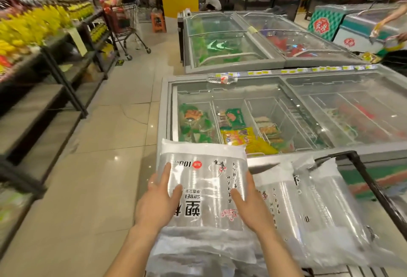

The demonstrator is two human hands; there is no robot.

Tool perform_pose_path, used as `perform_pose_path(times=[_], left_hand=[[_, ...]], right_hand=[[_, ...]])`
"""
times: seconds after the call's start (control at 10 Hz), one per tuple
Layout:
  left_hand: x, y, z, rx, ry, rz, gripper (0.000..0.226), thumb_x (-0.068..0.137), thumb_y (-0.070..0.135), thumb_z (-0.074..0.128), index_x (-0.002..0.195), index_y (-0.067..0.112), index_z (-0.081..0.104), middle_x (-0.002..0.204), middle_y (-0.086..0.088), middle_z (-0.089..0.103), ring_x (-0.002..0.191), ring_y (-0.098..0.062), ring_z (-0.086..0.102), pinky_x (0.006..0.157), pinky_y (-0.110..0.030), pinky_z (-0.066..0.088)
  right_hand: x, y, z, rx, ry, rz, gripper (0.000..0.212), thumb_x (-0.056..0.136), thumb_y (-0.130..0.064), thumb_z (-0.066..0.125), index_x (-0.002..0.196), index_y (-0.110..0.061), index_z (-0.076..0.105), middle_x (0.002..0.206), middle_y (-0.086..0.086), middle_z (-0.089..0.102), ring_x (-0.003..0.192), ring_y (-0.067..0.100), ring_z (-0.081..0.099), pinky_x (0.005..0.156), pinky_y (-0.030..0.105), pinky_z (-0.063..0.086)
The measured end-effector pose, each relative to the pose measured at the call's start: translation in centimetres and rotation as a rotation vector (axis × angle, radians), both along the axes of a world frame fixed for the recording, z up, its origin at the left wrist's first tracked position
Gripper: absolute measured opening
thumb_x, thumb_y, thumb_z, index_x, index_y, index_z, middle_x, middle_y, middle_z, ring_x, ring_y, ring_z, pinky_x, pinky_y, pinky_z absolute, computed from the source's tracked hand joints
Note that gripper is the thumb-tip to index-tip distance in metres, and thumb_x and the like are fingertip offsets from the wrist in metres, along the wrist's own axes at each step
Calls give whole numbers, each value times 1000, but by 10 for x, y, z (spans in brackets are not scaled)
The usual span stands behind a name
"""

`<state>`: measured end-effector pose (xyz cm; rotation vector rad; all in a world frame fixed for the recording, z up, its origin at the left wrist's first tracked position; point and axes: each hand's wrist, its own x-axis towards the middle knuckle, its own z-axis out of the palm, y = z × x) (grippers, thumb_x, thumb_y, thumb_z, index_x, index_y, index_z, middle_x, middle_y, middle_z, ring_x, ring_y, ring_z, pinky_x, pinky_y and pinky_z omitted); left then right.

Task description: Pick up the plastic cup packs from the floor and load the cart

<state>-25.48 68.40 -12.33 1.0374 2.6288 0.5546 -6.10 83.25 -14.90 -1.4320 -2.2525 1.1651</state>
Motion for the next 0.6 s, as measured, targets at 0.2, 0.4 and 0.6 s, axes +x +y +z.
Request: perform_pose_path(times=[0.2, 0.4, 0.6], left_hand=[[4, 4, 12, -21, 48, 12, 70, 95, 50, 42, 153, 35, 5, 157, -18, 19, 134, -34, 41, 98, -42, 45], [-2, 13, 34, -12, 100, -24, 69, 94, 46, 46, 153, 30, 14, 158, -15, 18, 142, -30, 28, 106, -42, 36], [-22, 24, 74, 64, 239, -108, 63, 93, 47, 46, 149, 27, 26, 151, -4, 37, 130, -25, 43, 100, -40, 42]], right_hand=[[-4, 9, 14, 25, 22, 15, 61, 92, -52, 47, 146, -34, 26, 141, 5, 45, 127, 24, 45, 97, 45, 43], [-15, 15, 49, 161, -59, 130, 72, 95, -52, 48, 153, -21, 19, 157, 3, 25, 143, 21, 26, 109, 40, 32], [-33, 26, 98, 385, -88, 225, 70, 94, -54, 48, 152, -21, 26, 157, 2, 29, 143, 21, 28, 112, 41, 31]])
